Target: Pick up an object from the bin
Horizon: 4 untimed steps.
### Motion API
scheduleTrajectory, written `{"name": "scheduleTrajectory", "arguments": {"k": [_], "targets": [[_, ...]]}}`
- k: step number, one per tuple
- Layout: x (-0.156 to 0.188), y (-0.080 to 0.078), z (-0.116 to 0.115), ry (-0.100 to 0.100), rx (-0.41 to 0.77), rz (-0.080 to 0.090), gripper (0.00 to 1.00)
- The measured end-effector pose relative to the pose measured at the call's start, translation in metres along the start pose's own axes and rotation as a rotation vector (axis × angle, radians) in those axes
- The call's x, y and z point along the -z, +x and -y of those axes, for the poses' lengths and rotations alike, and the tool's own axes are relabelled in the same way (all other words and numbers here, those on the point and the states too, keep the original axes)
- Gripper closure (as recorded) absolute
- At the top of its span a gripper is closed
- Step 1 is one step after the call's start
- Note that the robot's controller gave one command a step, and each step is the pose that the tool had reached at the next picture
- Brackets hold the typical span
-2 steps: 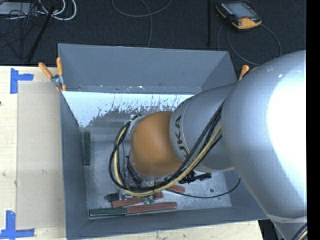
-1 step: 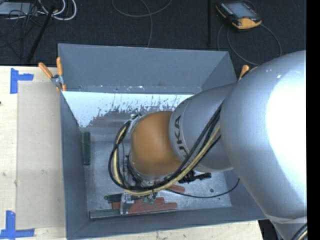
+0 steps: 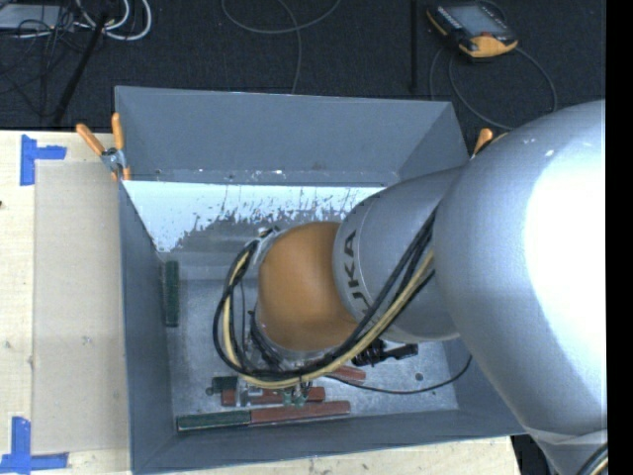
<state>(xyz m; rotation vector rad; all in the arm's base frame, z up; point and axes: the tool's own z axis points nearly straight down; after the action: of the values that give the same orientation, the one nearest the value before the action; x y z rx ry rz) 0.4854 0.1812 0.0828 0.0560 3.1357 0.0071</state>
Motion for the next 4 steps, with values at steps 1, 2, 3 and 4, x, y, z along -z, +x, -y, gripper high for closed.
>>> {"name": "scheduleTrajectory", "arguments": {"k": [1,2,3,4], "targets": [[0.0,0.0,0.0,0.0,-0.001,0.0,1.0],[0.039,0.001,0.012,0.005,-0.014,-0.008,1.0],[0.103,-0.004,0.015,0.006,-0.015,-0.011,1.0],[0.0,-0.001,-0.028,0.006,0.013,-0.007,0.0]]}}
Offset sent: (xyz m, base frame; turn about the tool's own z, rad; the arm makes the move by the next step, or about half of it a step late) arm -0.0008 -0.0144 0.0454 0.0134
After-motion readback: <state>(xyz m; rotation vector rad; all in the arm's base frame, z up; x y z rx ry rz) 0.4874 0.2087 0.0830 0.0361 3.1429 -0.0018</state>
